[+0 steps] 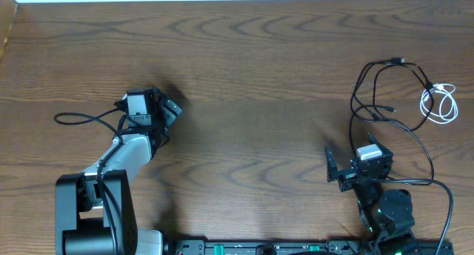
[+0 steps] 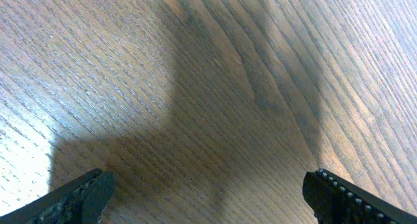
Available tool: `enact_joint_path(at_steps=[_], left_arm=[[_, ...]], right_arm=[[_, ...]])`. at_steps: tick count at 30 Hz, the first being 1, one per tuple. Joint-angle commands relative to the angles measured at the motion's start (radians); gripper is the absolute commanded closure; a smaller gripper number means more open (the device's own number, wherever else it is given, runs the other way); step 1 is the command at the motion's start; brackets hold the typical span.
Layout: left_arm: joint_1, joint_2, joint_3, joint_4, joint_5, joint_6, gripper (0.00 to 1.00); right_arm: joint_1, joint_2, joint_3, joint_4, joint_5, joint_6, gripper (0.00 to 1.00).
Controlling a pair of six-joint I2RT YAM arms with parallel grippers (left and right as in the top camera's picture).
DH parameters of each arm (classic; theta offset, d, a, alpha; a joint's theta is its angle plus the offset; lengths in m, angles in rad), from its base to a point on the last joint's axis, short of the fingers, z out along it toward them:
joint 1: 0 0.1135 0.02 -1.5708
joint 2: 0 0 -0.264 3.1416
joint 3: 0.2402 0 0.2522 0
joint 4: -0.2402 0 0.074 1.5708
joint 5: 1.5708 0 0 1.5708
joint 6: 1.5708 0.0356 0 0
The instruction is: Untangle cables
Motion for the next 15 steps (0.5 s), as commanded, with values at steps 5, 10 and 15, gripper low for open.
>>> enact_joint_path(at_steps=[5, 10, 15], left_arm=[[0.002, 0.008, 0.009, -0.006, -0.005, -0.002, 0.02], [0.002, 0.008, 0.009, -0.006, -0.005, -0.002, 0.02], [0.002, 0.008, 0.009, -0.006, -0.005, -0.002, 0.02]], right_arm=[[0.003, 0.002, 0.0, -0.004, 0.001, -0.013, 0.01], [0.004, 0.002, 0.0, -0.004, 0.001, -0.013, 0.01], [0.003, -0.123, 0.0, -0.001, 0.001, -0.013, 0.01]])
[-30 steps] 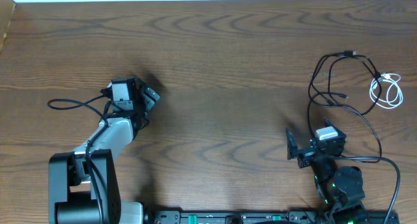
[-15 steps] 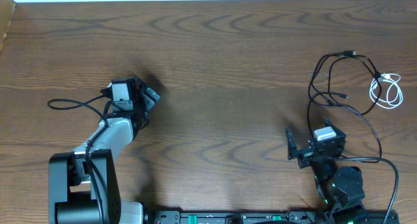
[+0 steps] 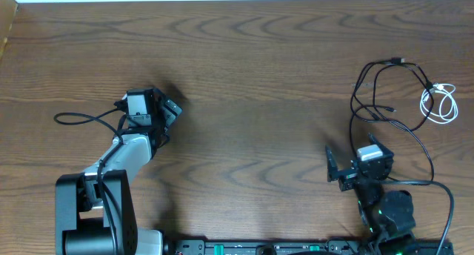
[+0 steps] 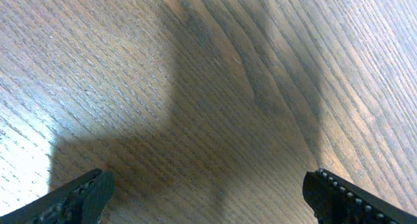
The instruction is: Untangle cables
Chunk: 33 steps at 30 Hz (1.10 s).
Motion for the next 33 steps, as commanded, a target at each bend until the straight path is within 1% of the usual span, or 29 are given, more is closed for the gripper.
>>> enact_joint_path(at_steps=[1, 6, 12, 33], left_arm=[[0.002, 0.008, 0.009, -0.006, -0.005, -0.002, 0.02], [0.002, 0.008, 0.009, -0.006, -0.005, -0.002, 0.02], [0.002, 0.008, 0.009, -0.006, -0.005, -0.002, 0.02], [0.002, 0.008, 0.009, -0.006, -0.005, -0.002, 0.02]], right_arm=[[0.002, -0.063, 0.0, 0.016, 0.002, -0.01, 0.01], [-0.031, -0.064, -0.001, -0.004, -0.003, -0.01, 0.01], [-0.138, -0.065, -0.001, -0.004, -0.003, -0.01, 0.01], [-0.125, -0.064, -0.001, -0.005, -0.003, -0.01, 0.01]])
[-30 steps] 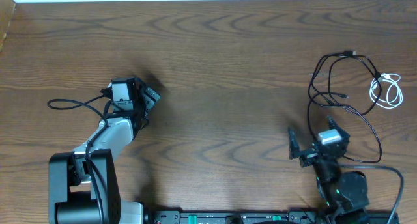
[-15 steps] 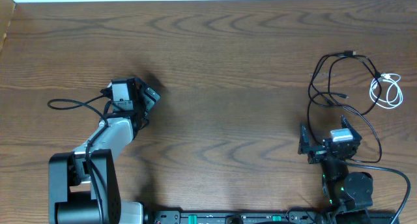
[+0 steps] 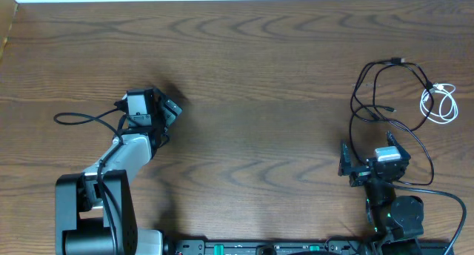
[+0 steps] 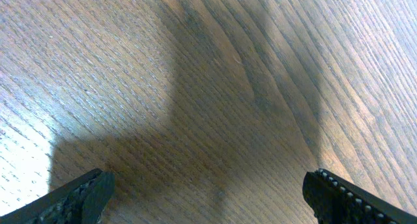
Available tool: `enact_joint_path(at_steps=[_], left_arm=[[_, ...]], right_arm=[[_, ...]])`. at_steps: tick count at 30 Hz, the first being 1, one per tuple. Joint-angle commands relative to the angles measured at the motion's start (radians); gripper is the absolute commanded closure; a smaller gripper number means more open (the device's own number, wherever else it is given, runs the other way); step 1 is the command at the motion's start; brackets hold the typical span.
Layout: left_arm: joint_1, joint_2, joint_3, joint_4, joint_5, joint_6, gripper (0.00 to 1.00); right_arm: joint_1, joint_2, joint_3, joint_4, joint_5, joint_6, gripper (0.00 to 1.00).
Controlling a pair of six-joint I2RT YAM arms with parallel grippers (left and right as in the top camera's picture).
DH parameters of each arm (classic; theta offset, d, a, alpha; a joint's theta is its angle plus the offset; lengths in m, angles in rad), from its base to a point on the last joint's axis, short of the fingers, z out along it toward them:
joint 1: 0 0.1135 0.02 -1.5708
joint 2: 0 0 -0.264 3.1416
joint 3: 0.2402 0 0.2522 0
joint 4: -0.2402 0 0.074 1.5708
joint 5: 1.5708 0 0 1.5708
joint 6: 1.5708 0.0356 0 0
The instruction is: Untangle cables
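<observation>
A loose tangle of black cables (image 3: 385,92) lies at the right of the wooden table, with a small white cable coil (image 3: 438,103) touching its right side. My right gripper (image 3: 368,153) sits just below the tangle, its fingers spread apart, so it looks open and empty. One black strand runs down past its right side. My left gripper (image 3: 167,110) is far off at the left. In the left wrist view that gripper (image 4: 210,201) is open over bare wood, with only the two fingertips (image 4: 81,196) showing.
A black lead (image 3: 81,118) loops on the table left of the left arm and runs to its wrist. The table's (image 3: 259,77) back edge meets a white wall. The arm bases stand at the front edge.
My right arm has shifted a little to the right and now stands under the lower loop of the black tangle. The left arm and the cables have not moved.
At both earlier moments the left gripper stood open over bare wood and the right gripper waited open to the lower left of the tangle, with nothing changed between them. Now only the right arm stands further right.
</observation>
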Motion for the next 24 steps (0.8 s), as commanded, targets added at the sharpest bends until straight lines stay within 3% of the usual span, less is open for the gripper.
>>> enact_joint_path(at_steps=[1, 24], left_arm=[[0.002, 0.008, 0.009, -0.005, -0.005, -0.002, 0.02], [0.002, 0.008, 0.009, -0.005, -0.005, -0.002, 0.02]], right_arm=[[0.003, -0.006, -0.001, -0.004, 0.0, -0.01, 0.01], [0.003, 0.049, -0.001, -0.008, -0.026, -0.013, 0.01]])
